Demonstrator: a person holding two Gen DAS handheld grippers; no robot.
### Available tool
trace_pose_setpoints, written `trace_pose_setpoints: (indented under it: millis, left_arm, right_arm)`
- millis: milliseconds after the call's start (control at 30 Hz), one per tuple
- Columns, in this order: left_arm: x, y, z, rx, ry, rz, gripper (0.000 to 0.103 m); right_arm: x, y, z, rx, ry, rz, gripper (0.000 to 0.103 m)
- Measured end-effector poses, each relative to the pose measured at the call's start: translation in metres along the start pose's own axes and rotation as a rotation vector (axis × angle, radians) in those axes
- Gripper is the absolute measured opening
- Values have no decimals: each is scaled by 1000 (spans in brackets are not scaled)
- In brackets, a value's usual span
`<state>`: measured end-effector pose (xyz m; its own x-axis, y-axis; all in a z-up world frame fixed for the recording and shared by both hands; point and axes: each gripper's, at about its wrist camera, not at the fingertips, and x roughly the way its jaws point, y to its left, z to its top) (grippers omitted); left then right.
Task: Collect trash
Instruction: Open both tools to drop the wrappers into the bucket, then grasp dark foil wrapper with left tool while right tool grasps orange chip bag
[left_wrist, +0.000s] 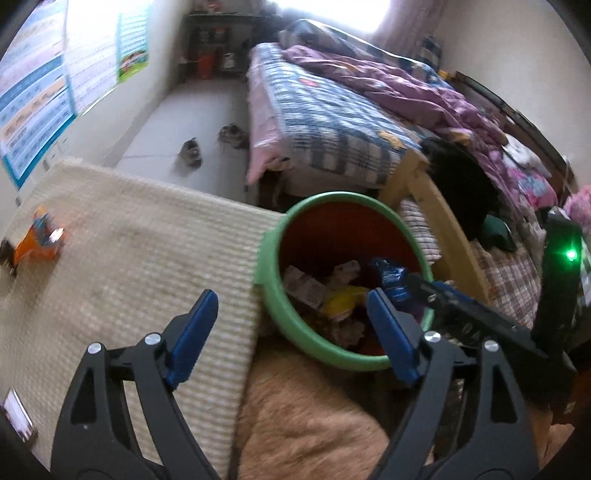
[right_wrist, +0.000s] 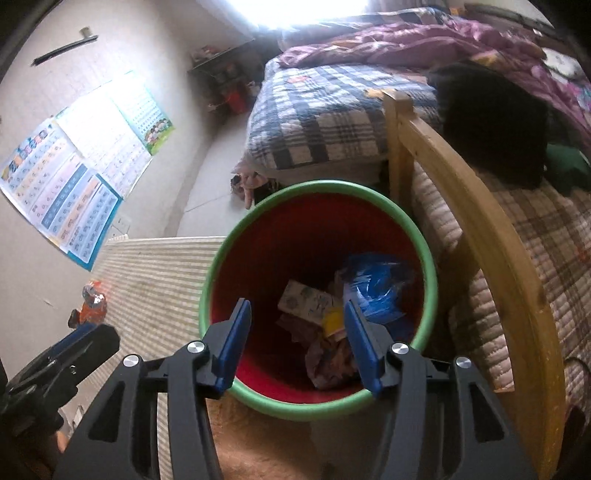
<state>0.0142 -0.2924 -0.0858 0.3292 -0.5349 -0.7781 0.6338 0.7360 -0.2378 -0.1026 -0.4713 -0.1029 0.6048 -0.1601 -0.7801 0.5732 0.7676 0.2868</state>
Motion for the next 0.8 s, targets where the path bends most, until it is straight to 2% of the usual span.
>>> trace_pose_setpoints:
  millis: [200, 333, 500, 633, 733, 800]
  left_arm:
    - [-26, 71, -18, -149, -6, 91, 80]
    - [-49, 128, -44, -243, -9, 198, 80]
    - [-70, 180, -77, -349, -9, 285, 80]
    - [-75, 213, -93, -428, -11, 314, 80]
    - [-77, 228, -98, -471, -19, 315, 80]
    - [-77, 236, -101, -491, -18, 313, 80]
  right_arm:
    - [9, 51, 1, -126, -9, 36, 52]
    - [27, 103, -3, -239, 19, 98, 53]
    - [69, 191, -10, -393, 100, 204, 56]
    - [108, 269, -16, -507, 157, 288, 57]
    - [132, 318, -18, -574, 188, 336, 65]
    - [150, 353, -21, -624, 197, 349, 65]
